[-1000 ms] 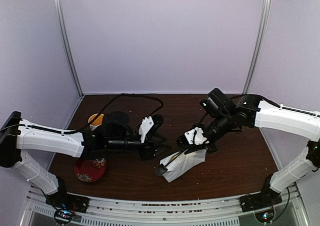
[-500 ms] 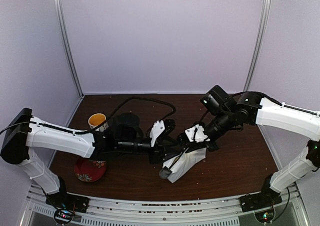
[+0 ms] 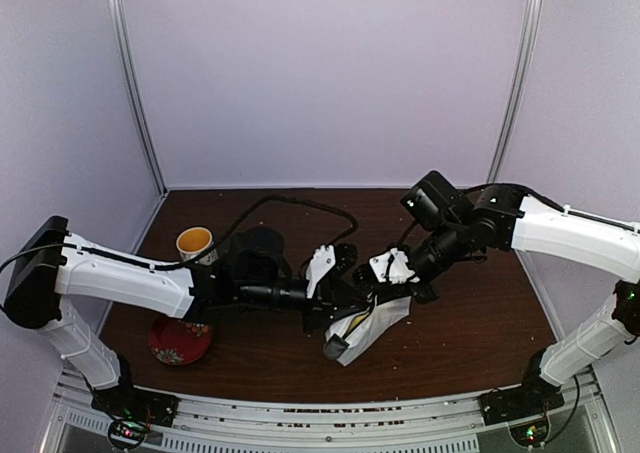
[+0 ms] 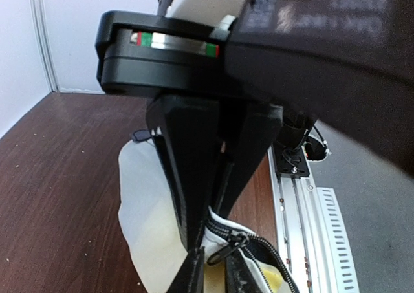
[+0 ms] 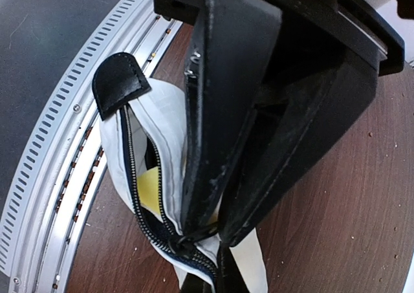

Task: Sort the hair-cutting tools
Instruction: Zip the zipper on the kit bag.

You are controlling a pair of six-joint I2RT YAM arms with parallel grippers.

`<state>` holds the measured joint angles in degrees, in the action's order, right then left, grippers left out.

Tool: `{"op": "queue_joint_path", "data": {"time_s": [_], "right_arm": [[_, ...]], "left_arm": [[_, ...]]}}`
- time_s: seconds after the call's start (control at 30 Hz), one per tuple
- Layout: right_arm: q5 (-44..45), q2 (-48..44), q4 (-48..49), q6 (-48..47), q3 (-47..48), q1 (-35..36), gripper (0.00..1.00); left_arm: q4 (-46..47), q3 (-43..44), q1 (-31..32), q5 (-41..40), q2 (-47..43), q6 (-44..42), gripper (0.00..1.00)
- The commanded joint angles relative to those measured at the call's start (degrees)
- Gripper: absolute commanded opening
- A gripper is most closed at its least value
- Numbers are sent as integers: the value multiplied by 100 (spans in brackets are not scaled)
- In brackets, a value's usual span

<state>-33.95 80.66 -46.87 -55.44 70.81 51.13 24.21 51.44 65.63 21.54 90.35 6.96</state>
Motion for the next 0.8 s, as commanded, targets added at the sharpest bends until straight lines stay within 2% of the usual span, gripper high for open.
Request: {"op": "queue_joint_path", "data": {"time_s": [0.0, 0.17, 0.33, 0.6, 0.77], "right_arm": [[-49, -88, 508, 108, 66, 44, 0], [80, -94, 585, 97, -39, 31, 0], [215, -36, 924, 182, -349, -188, 0], [88, 255, 1202, 246, -625, -640, 0], [71, 482, 1286, 370, -610, -775, 0]], "left_arm": [[265, 180, 64, 178, -111, -82, 12], [-11, 87, 64, -152, -413, -103, 5], [-921, -26, 64, -946, -973, -276, 0], [-2776, -232, 209, -2337, -1501, -963, 0], [-3152, -336, 236, -2784, -1513, -1075, 0]]}}
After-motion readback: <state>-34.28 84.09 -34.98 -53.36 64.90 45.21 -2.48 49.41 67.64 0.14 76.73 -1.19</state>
